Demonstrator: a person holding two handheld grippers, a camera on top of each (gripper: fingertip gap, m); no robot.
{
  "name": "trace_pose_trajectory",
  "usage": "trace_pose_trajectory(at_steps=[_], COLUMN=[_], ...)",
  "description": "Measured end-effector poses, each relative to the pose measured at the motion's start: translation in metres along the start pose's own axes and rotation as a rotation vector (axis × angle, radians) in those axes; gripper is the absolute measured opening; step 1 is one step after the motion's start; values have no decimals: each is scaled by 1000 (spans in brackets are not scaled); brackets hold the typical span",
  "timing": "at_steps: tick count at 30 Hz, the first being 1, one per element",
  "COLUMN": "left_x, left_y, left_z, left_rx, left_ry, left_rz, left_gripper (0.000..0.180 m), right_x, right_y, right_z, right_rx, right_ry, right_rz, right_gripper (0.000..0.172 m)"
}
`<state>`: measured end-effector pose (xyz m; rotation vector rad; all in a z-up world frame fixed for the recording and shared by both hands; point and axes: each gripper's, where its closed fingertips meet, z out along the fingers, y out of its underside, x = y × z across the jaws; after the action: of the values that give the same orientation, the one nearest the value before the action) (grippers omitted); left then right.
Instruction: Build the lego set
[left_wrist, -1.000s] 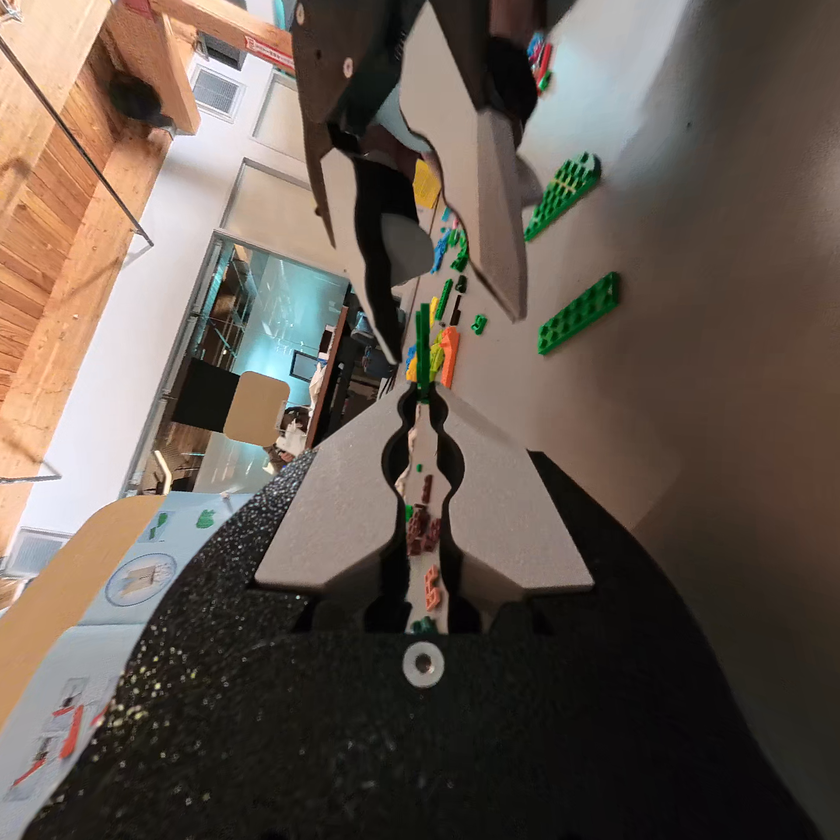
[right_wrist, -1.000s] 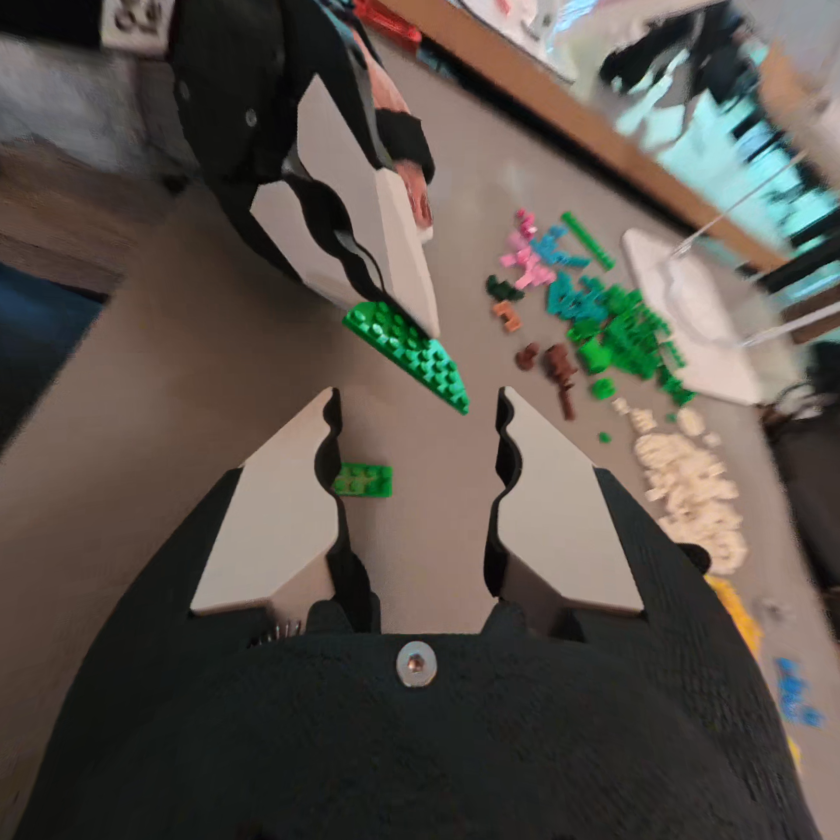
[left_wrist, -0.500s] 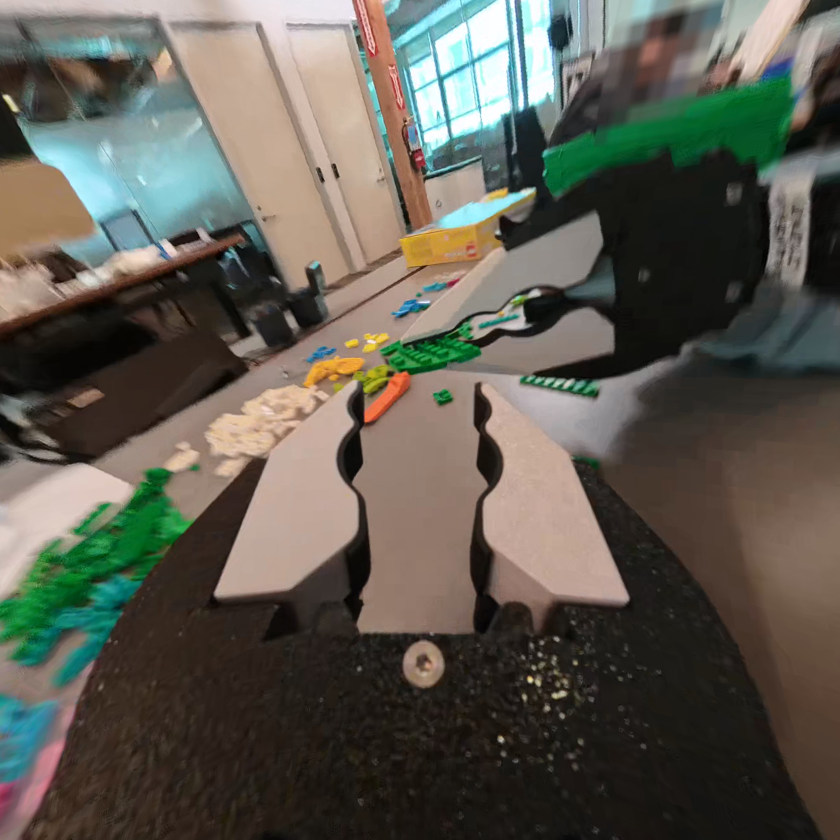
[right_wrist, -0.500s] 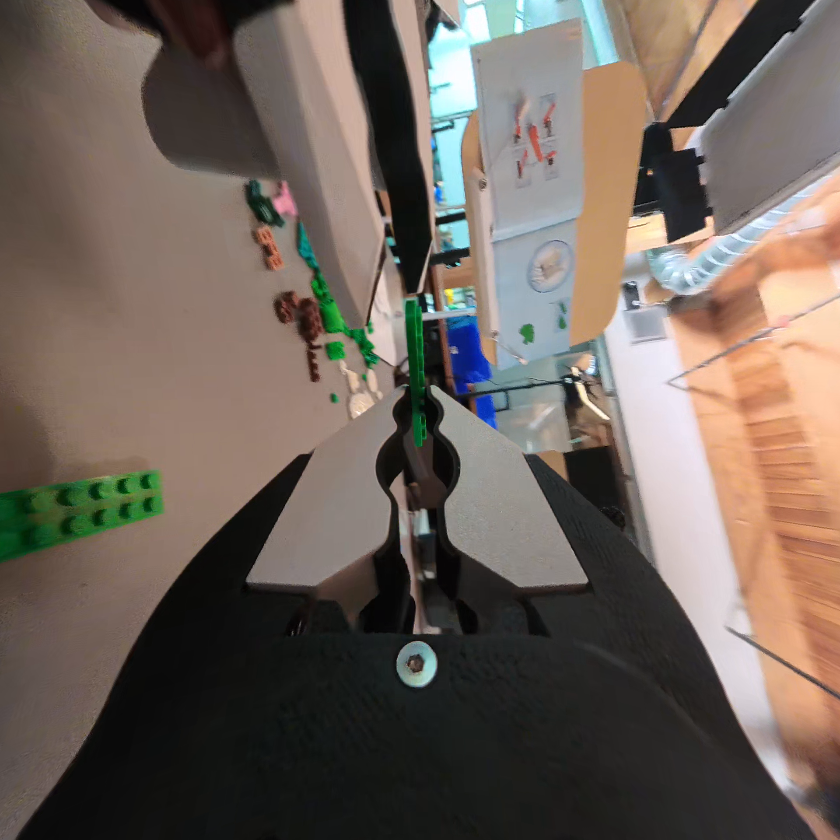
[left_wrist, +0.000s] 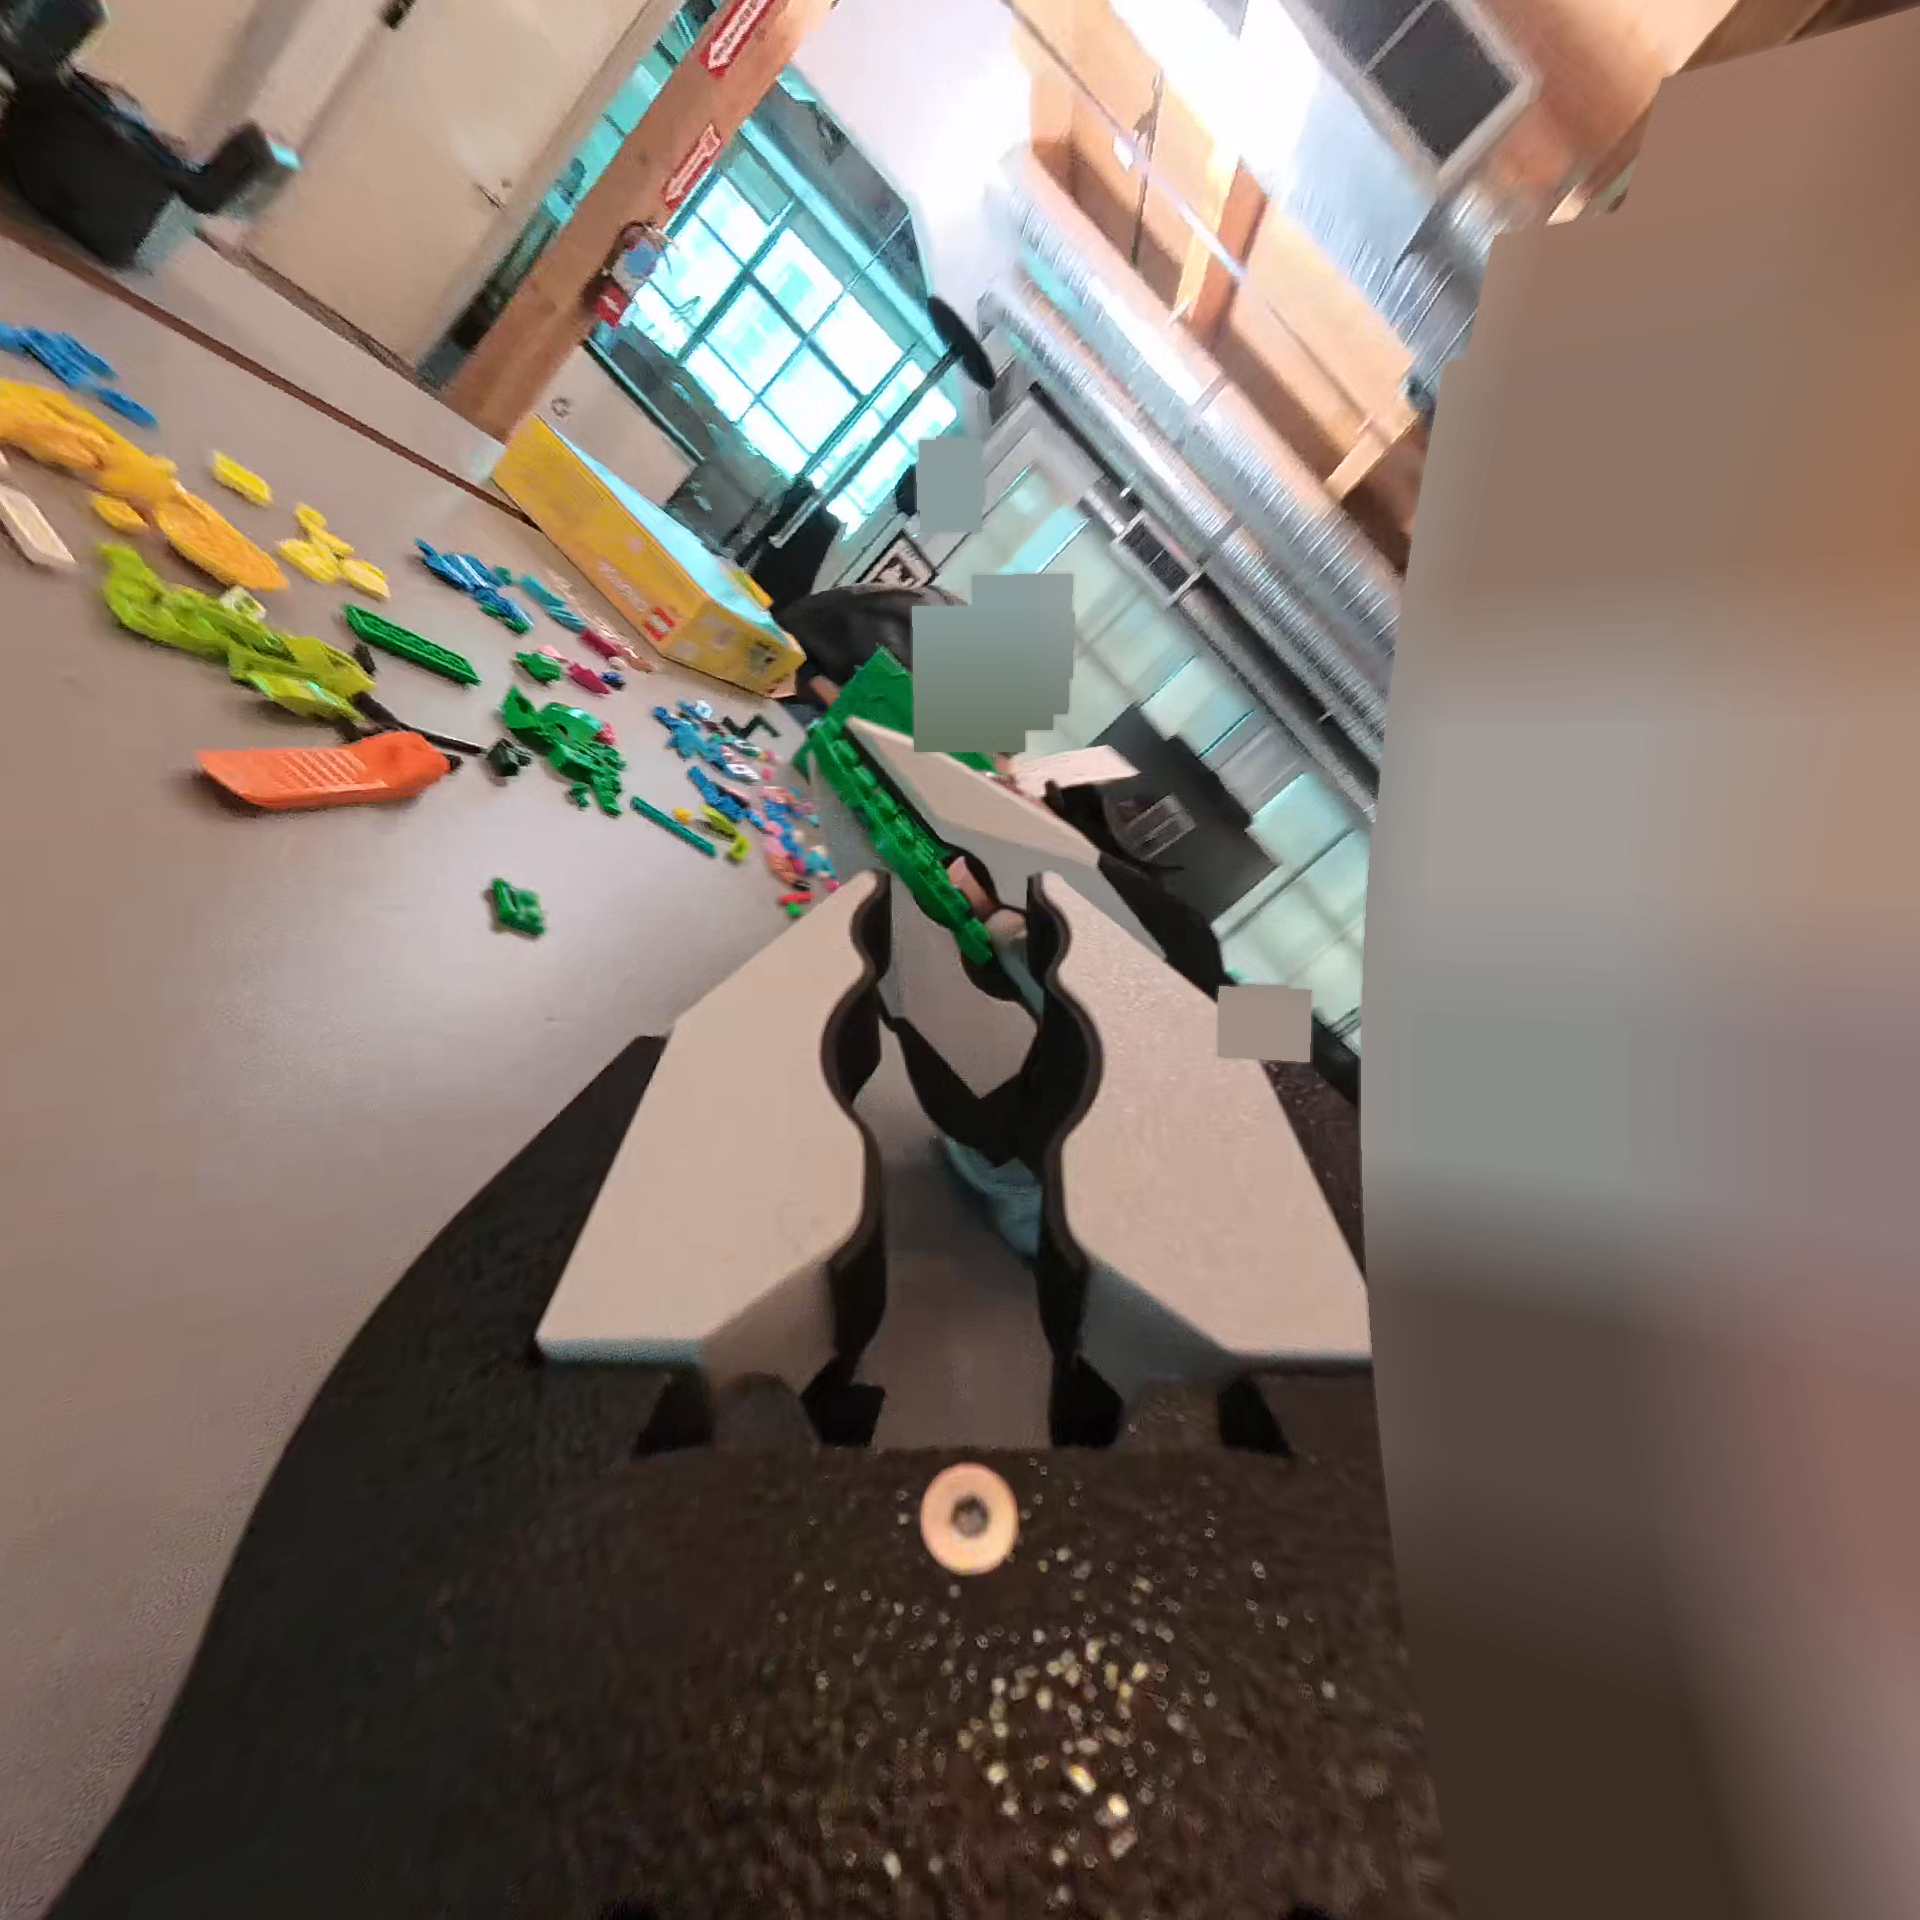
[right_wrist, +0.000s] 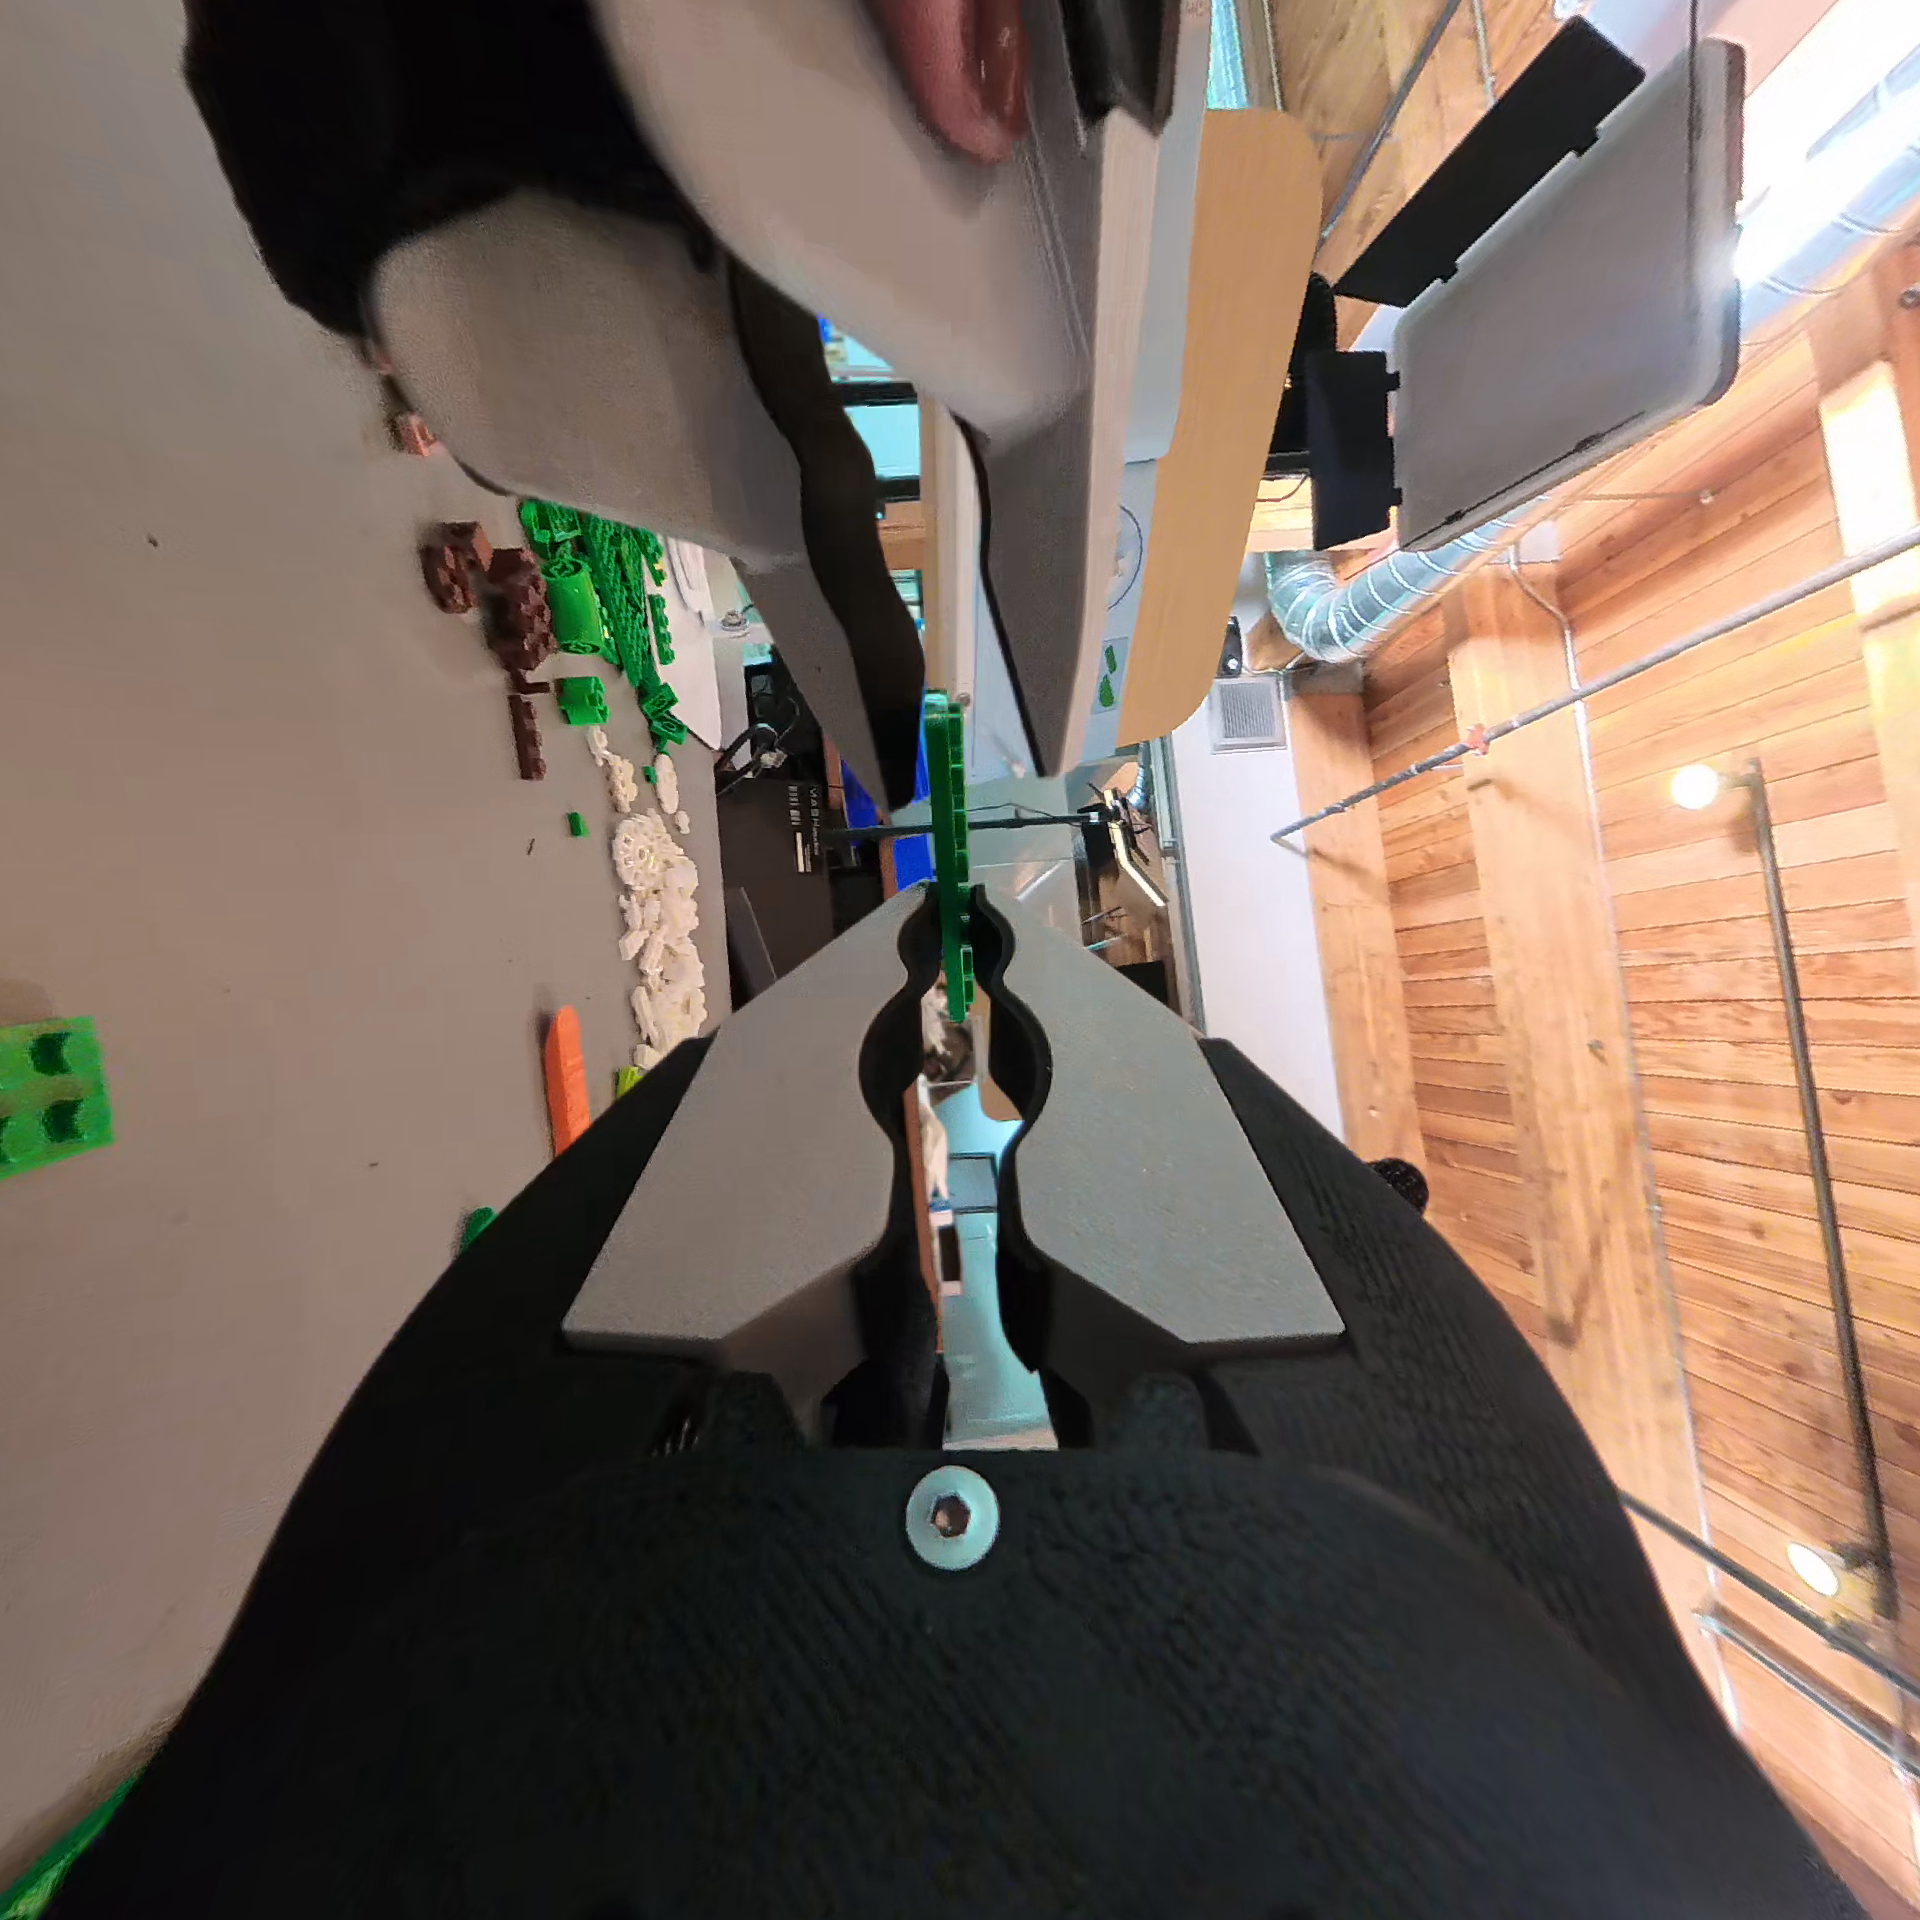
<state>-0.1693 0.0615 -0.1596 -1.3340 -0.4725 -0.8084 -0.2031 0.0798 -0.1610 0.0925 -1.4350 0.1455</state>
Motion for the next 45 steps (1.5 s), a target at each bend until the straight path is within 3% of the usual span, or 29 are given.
trace_pose_trajectory(at_steps=[3,6,10,13,17,20,22,30,35,40,45], left_x=[-4,-7,-29,-42,-60,-63,-63,-62,-61,-60,-55], left_y=[0,0,3,1,5,10,15,32,42,44,49], left_z=[-1,-2,-13,-31,-52,-57,-57,-54,-53,-52,-49], left_rx=[3,-5,-38,-66,-127,-158,-194,-295,-353,-367,-385], left_ry=[7,7,-69,-102,-179,-171,-176,-177,-182,-165,-141], left_rz=[-90,-167,-279,-335,-353,-396,-398,-426,-436,-456,-486], left_gripper=[8,5,1,1,1,1,1,1,1,1,1], right_x=[0,-3,-22,-38,-68,-90,-103,-106,-107,-102,-58], right_y=[-4,-3,2,1,-32,-35,-34,-28,-24,-26,-43], right_z=[-1,0,-1,-14,-68,-89,-95,-87,-80,-81,-61], right_rx=[8,-5,16,138,325,240,189,77,31,81,255], right_ry=[8,-8,-187,-458,-1116,-1355,-1401,-1433,-1404,-1378,-1206], right_rz=[-23,-33,128,443,879,887,821,914,919,868,854], right_gripper=[3,3,21,46,64,76,76,73,49,47,47])
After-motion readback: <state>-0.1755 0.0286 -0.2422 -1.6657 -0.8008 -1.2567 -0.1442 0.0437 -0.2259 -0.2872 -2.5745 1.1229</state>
